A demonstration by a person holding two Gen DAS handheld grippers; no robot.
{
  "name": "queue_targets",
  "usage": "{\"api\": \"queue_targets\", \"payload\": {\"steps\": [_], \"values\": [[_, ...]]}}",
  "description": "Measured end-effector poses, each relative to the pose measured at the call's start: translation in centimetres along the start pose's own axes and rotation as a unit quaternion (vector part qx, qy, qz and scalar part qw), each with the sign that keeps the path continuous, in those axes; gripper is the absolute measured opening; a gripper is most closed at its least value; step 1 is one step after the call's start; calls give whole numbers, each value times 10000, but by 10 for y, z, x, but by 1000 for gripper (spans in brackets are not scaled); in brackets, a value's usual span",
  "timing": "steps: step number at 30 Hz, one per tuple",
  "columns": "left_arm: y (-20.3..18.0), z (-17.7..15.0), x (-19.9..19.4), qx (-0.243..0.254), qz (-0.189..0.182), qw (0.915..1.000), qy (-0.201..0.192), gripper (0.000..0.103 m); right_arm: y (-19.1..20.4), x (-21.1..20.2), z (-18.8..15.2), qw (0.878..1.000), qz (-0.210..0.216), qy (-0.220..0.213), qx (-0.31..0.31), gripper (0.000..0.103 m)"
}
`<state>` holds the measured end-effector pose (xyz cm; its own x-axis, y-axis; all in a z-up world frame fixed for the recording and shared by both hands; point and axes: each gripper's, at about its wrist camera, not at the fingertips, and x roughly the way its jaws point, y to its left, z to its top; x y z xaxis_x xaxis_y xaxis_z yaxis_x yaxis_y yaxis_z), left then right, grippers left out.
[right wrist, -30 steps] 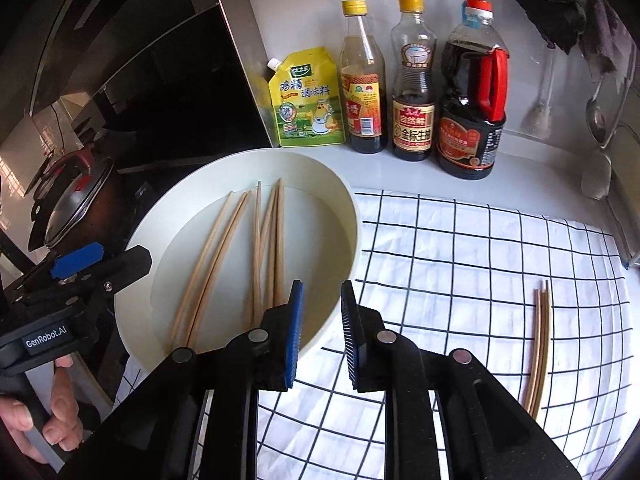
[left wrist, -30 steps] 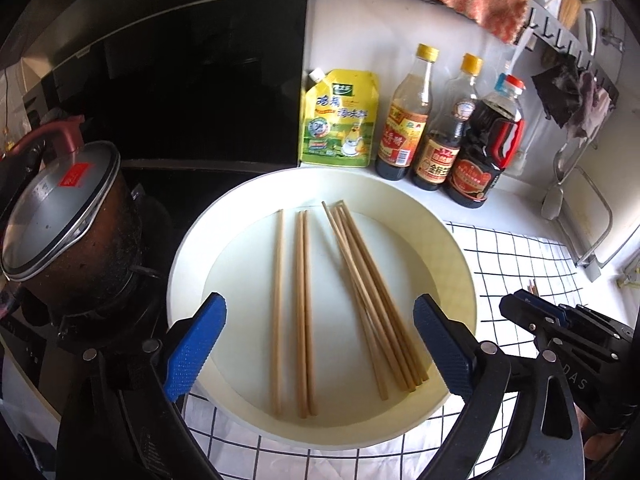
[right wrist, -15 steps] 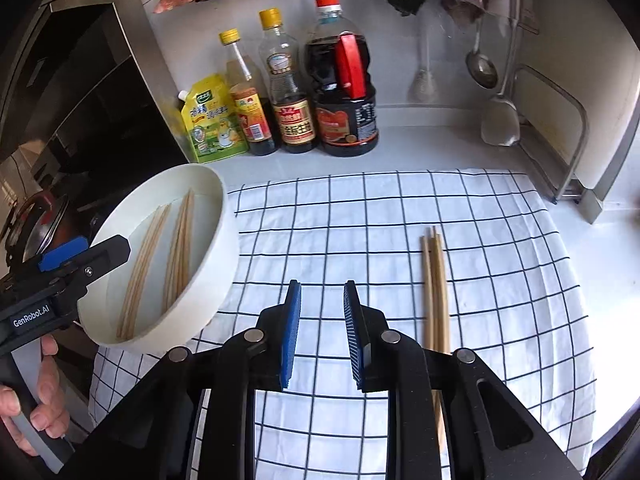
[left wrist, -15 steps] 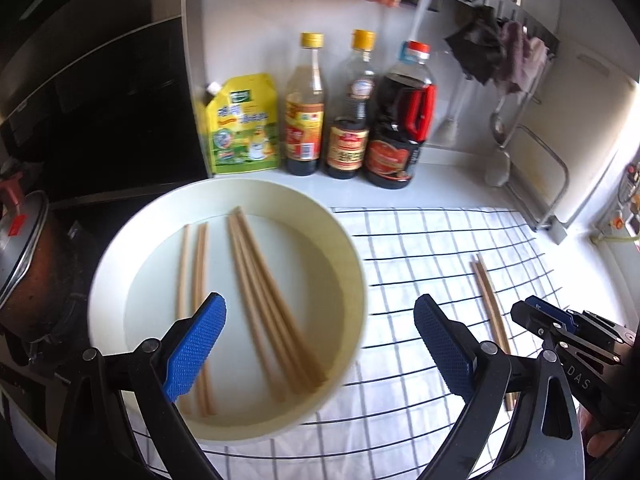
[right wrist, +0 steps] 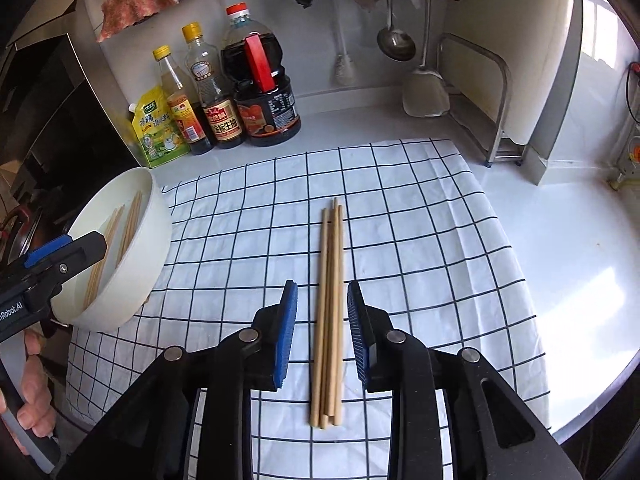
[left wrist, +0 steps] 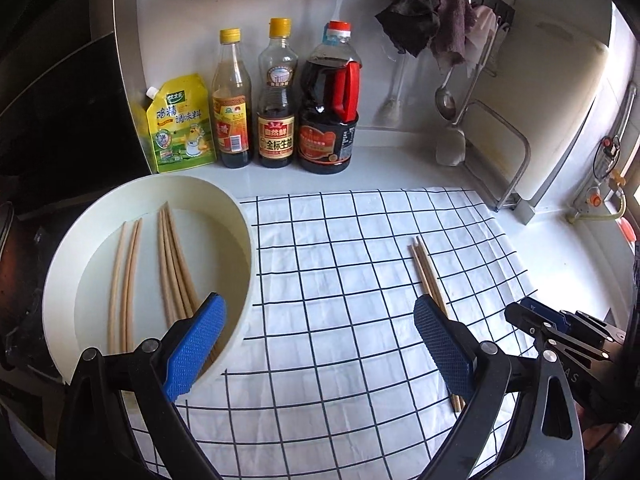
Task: Organize utensils
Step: 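Move both open tools back over the remaining chopsticks on the cloth, then position both open tools around single chopsticks, separating them from the row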
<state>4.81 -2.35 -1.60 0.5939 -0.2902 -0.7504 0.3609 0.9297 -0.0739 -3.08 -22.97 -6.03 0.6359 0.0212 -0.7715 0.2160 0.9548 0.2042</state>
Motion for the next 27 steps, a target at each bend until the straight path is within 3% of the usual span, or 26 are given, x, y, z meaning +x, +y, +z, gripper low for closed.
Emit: {"api": "queue_targets", "payload": {"steps": [11, 27], "values": [[-37, -23, 22, 39, -34, 9993, 362, 93, -35, 19, -20, 9995, 68, 302, 18, 28], [-51, -40, 48, 51, 182, 9979, 623, 93, -33, 64, -27, 9967, 357, 665, -293, 31]]}}
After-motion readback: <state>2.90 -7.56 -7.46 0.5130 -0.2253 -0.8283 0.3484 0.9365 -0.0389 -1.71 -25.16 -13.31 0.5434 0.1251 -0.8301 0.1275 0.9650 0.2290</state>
